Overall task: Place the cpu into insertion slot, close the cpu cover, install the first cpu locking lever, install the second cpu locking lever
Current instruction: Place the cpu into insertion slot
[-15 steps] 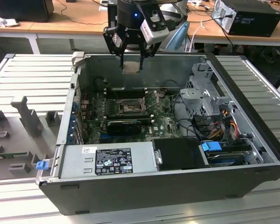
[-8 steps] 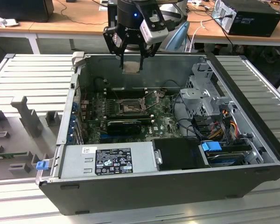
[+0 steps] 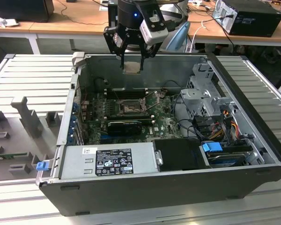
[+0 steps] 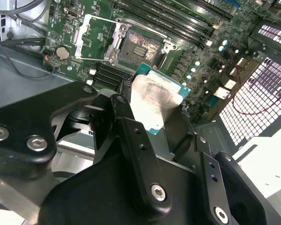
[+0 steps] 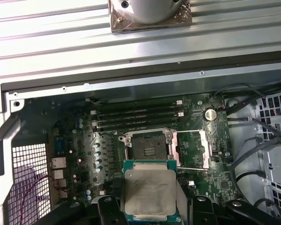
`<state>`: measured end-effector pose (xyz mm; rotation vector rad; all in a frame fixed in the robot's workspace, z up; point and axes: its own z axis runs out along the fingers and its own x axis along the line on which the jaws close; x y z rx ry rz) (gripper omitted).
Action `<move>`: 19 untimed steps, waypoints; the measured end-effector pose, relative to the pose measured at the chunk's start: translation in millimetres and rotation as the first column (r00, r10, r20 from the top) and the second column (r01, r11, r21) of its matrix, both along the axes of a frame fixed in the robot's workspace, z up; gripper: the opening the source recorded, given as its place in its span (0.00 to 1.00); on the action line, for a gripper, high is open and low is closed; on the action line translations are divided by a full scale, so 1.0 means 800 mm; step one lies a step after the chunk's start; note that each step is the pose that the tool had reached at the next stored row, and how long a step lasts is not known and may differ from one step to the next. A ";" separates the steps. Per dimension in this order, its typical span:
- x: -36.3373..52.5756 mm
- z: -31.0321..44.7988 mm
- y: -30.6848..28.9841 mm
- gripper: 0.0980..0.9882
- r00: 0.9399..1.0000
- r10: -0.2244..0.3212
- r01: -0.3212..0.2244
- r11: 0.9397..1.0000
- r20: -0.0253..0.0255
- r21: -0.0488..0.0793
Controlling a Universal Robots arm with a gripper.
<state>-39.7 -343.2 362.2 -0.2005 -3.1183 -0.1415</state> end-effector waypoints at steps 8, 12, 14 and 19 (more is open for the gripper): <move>0.000 0.0000 0.0000 0.48 1.000 -0.025 0.025 1.000 0.000 0.000; 0.000 0.0000 0.0000 0.48 0.999 -0.042 0.042 0.999 0.000 0.000; 0.000 0.0000 0.0000 0.48 0.999 -0.054 0.054 0.999 0.000 0.000; 0.000 0.0000 0.0000 0.48 0.997 -0.077 0.077 0.997 0.000 0.000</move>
